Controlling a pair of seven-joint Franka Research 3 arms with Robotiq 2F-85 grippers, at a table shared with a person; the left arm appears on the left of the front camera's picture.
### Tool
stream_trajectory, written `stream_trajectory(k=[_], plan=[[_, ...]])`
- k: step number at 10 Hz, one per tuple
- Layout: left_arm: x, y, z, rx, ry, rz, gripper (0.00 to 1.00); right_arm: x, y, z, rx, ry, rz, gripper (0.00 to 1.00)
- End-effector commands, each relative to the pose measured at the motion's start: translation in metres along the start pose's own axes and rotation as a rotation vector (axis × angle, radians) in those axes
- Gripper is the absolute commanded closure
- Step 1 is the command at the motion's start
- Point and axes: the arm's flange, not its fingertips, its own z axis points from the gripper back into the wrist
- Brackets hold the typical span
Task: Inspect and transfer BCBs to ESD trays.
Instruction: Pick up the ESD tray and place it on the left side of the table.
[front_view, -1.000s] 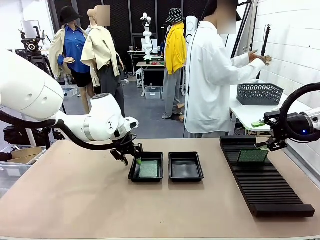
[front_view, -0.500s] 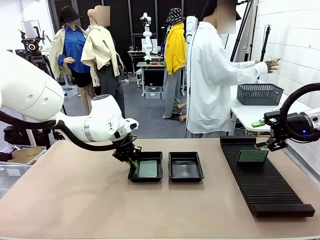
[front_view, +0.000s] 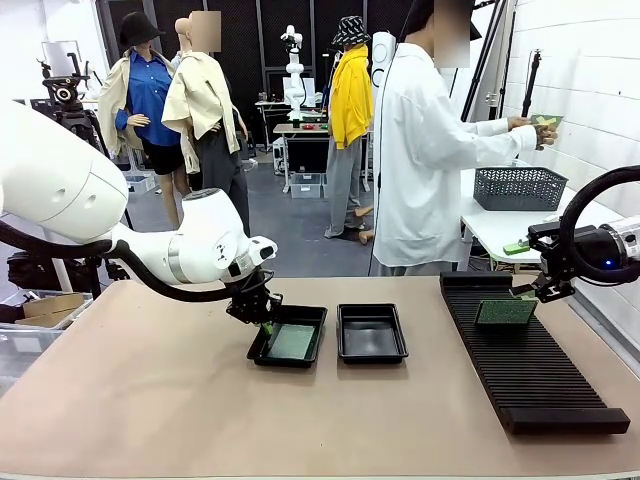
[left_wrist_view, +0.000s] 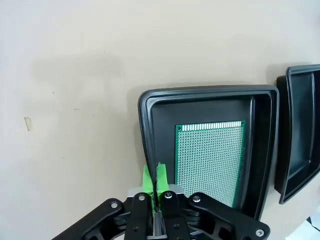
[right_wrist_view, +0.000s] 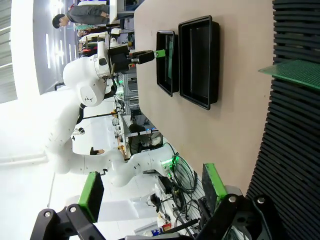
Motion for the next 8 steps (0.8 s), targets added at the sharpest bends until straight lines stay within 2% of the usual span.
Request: stream_trajectory(k=[1, 5, 8], plan=[[0.0, 0.0, 0.0, 0.001, -0.001, -0.001, 1.0, 0.0, 0.002, -0.002, -0.016, -0.006, -0.008, 0.0], [0.0, 0.0, 0.0, 0.0, 0.0, 0.0, 1.0, 0.0, 0.002, -0.002, -0.016, -0.006, -0.008, 0.0], [-0.006, 0.024, 0.018, 0.008, 0.007, 0.03, 1.0, 0.0, 0.002, -0.002, -0.016, -0.006, -0.008, 0.0]])
